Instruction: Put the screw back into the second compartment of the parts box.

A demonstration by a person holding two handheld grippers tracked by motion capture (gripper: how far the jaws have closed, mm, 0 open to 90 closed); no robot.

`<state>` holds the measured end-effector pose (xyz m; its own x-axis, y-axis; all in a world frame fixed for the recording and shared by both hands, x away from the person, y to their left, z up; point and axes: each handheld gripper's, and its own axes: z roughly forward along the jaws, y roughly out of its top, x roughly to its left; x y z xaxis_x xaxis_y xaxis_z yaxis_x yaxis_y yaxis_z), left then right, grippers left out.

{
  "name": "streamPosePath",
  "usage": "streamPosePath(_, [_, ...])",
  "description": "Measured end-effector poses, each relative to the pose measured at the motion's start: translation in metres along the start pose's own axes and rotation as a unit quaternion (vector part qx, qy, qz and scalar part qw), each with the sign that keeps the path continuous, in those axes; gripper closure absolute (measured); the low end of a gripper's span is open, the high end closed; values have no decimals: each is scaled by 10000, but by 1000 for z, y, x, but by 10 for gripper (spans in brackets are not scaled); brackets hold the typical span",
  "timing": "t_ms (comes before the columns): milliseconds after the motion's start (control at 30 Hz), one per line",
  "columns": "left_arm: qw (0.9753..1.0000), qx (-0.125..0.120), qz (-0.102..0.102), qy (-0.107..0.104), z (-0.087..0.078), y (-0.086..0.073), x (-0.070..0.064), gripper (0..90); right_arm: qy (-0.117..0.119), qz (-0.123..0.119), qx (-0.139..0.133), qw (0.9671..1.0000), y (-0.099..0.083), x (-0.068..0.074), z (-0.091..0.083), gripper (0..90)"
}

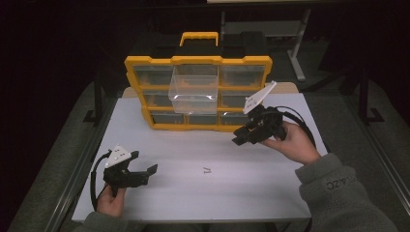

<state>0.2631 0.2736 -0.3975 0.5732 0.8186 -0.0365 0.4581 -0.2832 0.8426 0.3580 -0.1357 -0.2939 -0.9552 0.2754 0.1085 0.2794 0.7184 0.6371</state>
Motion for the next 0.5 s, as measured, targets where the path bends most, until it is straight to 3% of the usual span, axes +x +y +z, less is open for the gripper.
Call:
streamPosePath(133, [10000, -20, -11, -5, 0, 0, -1, 139, 94, 84, 37, 9999, -11, -1, 18, 661])
streamPosePath(200, [10000, -34, -38, -15, 1, 0, -1, 139, 144, 151, 87, 9997, -18, -1, 35, 664])
streamPosePath(500, [10000, -30, -25, -20, 1, 0, -1, 139, 249, 122, 224, 9994, -21, 2, 74, 674])
